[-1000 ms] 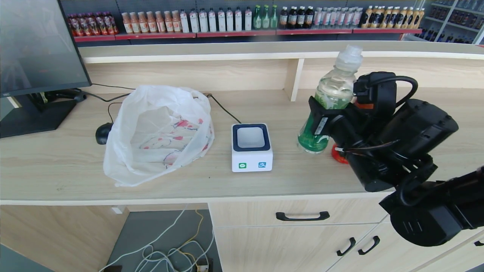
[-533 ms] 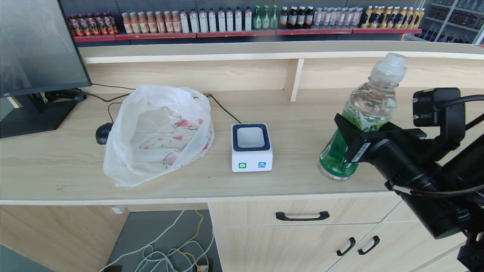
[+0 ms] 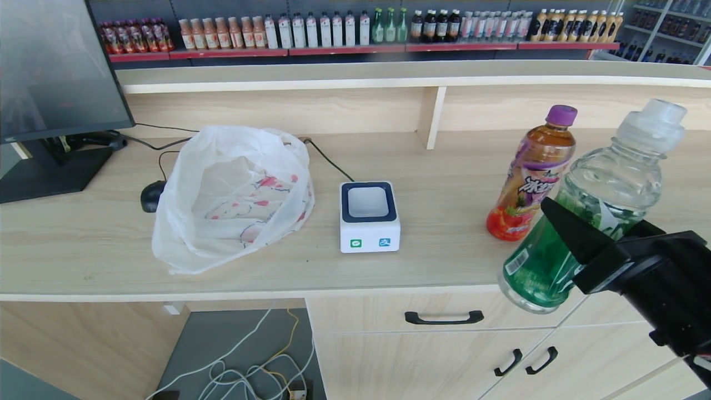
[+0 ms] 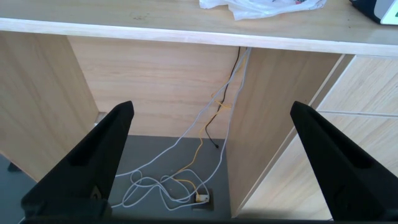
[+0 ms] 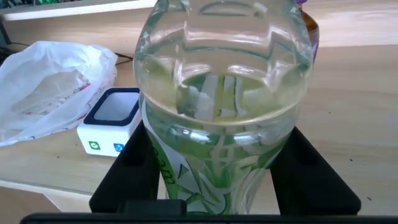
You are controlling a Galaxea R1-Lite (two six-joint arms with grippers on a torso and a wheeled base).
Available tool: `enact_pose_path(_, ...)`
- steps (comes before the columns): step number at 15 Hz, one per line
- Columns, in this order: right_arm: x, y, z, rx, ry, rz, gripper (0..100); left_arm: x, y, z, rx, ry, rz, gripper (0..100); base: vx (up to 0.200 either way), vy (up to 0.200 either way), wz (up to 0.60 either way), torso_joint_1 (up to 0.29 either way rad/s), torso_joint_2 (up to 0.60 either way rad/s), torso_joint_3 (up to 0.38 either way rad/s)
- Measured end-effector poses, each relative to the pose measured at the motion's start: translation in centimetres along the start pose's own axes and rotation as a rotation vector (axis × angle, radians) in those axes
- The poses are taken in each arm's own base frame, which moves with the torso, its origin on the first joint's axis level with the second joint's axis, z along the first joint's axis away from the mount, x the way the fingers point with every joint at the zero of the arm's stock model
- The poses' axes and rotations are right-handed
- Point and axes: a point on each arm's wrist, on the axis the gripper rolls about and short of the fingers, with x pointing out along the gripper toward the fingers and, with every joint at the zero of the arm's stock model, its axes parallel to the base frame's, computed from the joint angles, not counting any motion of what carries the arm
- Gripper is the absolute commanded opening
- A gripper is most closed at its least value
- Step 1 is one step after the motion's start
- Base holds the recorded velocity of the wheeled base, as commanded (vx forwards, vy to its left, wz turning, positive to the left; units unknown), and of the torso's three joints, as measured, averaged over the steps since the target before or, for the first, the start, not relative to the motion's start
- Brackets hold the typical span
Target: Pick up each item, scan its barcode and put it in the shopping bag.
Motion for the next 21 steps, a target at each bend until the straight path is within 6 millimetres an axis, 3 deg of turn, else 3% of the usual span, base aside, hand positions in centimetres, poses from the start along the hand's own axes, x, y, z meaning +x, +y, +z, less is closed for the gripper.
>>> enact_pose_path(7, -0.9, 2.4, -0.1, 0.057, 0.04, 0.156, 0, 0.0, 0.0, 0.0, 0.0, 0.0, 0.0, 100, 0.0, 0.0, 0.0, 0.0, 0.0, 0.0)
enact_pose_path(11, -0.8, 3.4, -0.2, 0.145, 0.052, 0.375, 0, 0.0, 0.0, 0.0, 0.0, 0.0, 0.0, 100, 0.0, 0.0, 0.0, 0.0, 0.0, 0.0)
enact_pose_path(16, -0.8, 3.8, -0.4, 0.228, 0.081, 0.501, 0, 0.0, 0.0, 0.0, 0.0, 0.0, 0.0, 100, 0.0, 0.0, 0.0, 0.0, 0.0, 0.0)
enact_pose_path(21, 0.5, 2.7, 1.5, 0.358, 0.027, 0.629, 0, 0.0, 0.0, 0.0, 0.0, 0.0, 0.0, 100, 0.0, 0.0, 0.0, 0.0, 0.0, 0.0)
